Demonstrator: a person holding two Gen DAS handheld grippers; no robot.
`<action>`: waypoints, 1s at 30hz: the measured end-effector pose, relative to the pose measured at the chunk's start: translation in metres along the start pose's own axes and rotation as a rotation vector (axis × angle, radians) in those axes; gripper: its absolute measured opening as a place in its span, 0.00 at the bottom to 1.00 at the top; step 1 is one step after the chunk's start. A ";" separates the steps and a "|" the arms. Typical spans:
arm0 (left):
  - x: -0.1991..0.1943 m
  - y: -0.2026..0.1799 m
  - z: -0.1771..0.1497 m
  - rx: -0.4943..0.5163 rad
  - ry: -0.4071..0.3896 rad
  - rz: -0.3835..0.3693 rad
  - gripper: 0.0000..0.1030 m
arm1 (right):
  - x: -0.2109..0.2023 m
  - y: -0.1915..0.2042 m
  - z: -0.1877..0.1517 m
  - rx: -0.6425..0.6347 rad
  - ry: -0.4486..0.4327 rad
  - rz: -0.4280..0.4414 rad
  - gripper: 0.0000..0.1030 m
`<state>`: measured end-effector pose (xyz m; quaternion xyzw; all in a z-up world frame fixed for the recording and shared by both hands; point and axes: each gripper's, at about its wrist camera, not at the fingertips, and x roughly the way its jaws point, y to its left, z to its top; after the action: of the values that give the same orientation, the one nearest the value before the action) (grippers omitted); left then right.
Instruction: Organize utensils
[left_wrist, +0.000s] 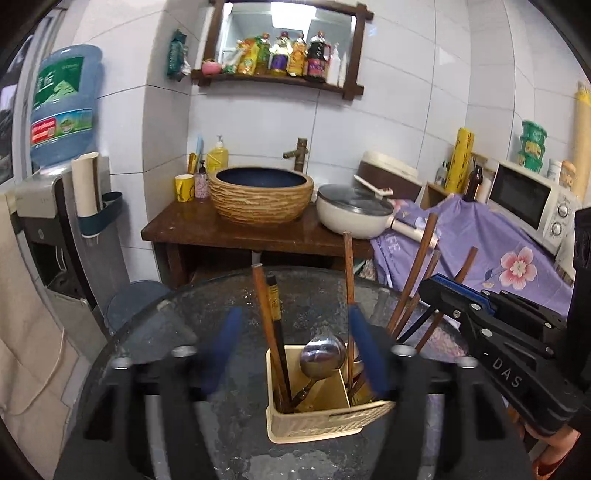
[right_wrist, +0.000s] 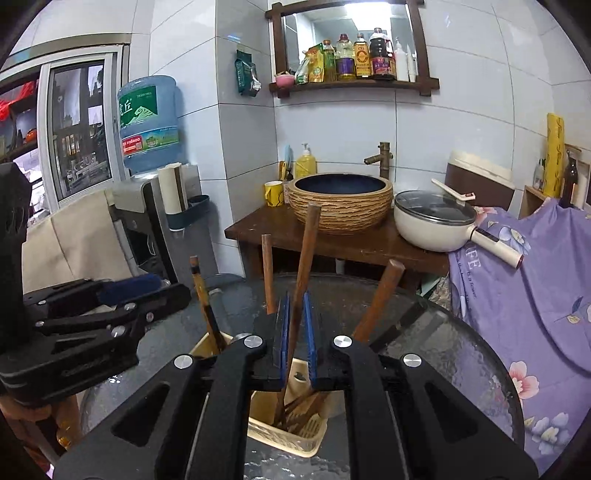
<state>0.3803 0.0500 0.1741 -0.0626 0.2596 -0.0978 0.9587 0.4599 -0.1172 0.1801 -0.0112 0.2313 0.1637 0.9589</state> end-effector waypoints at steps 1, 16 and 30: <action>-0.010 0.001 -0.006 0.000 -0.028 0.001 0.68 | -0.012 0.002 -0.003 0.003 -0.023 0.014 0.37; -0.145 -0.024 -0.179 0.122 -0.238 0.034 0.94 | -0.184 0.052 -0.176 -0.084 -0.270 -0.171 0.90; -0.213 -0.041 -0.280 0.084 -0.205 0.065 0.94 | -0.289 0.084 -0.299 0.015 -0.283 -0.315 0.94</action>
<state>0.0510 0.0372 0.0439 -0.0237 0.1579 -0.0708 0.9846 0.0593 -0.1563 0.0470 -0.0170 0.0911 0.0100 0.9956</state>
